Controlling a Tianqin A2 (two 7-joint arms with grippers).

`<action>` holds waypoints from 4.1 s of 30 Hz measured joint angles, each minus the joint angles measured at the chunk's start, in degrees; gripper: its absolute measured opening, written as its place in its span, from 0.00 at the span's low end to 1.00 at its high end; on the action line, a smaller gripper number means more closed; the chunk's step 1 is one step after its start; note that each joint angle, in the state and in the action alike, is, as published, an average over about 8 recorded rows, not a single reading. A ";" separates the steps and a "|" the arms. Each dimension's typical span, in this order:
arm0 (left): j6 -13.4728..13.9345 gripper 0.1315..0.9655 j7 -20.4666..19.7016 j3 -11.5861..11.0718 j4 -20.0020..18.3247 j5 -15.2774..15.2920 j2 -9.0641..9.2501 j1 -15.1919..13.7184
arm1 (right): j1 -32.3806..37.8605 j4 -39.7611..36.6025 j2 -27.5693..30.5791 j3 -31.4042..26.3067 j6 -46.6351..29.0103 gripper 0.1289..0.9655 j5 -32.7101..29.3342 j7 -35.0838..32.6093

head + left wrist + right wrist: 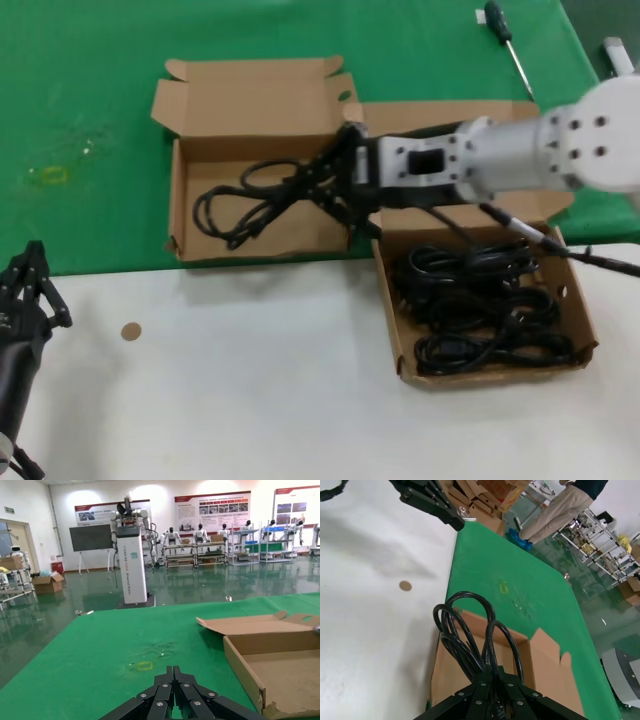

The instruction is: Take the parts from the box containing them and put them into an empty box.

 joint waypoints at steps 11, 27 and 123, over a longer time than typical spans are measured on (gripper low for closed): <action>0.00 0.02 -0.05 0.00 0.00 0.01 0.00 0.00 | 1.13 -8.98 -7.54 -2.03 5.99 0.03 -3.08 -2.01; 0.00 0.02 -0.02 0.00 0.00 0.02 0.00 0.00 | 3.98 -23.87 -14.22 -1.54 13.10 0.03 -1.74 -10.75; 0.00 0.97 0.01 0.00 0.00 -0.01 0.00 0.00 | -39.28 7.60 -10.60 21.89 43.66 1.00 20.82 -1.15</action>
